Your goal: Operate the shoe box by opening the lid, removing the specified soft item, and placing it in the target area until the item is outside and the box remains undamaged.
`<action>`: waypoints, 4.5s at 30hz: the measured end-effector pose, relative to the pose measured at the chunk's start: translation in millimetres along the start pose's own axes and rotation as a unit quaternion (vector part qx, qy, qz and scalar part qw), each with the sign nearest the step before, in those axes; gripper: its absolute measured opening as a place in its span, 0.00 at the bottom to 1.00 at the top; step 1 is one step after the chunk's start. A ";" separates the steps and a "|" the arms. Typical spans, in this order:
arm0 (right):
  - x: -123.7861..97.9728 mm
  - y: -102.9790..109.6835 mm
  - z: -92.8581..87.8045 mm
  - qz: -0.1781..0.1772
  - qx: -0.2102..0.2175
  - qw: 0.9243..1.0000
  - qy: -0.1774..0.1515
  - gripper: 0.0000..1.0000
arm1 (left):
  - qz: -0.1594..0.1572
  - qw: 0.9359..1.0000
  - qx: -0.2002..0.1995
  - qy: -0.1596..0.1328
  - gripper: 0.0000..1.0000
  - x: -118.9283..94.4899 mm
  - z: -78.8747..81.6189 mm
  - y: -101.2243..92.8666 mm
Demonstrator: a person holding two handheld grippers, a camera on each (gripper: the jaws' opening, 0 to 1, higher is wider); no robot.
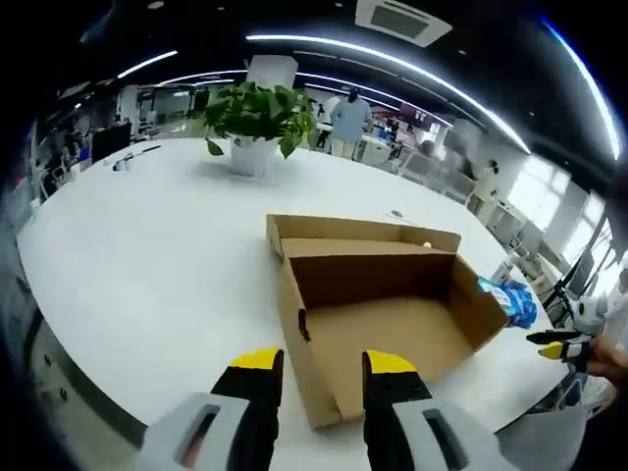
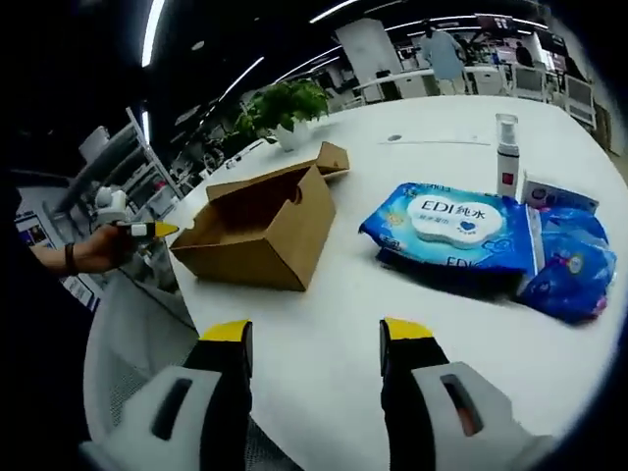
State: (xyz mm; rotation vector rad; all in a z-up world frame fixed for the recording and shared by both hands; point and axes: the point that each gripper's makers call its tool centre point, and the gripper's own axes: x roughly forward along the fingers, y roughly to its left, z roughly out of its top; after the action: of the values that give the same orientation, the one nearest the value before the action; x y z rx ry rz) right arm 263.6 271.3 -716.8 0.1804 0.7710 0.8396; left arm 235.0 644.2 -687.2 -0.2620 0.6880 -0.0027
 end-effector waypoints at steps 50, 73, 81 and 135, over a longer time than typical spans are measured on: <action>4.4 19.2 -10.9 0.019 0.022 1.000 0.006 0.48 | -0.005 0.996 0.020 0.086 0.13 15.2 -37.9 1.3; 39.9 21.6 42.3 0.034 -0.003 0.999 -0.006 0.45 | -0.024 0.995 0.038 0.089 0.13 16.7 -43.2 -5.8; 60.2 14.3 75.9 0.015 0.011 0.999 -0.031 0.43 | -0.030 0.995 0.037 0.090 0.13 19.3 -44.2 -5.4; 211.4 -72.8 158.0 -0.121 0.122 0.985 0.028 0.19 | -0.029 0.995 0.050 0.077 0.13 22.1 -43.1 -5.3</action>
State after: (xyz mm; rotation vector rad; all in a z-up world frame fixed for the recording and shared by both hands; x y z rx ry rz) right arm 503.4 399.3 -749.3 0.2768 0.9287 0.5210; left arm 225.5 626.9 -731.8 -0.1864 0.8316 -0.1147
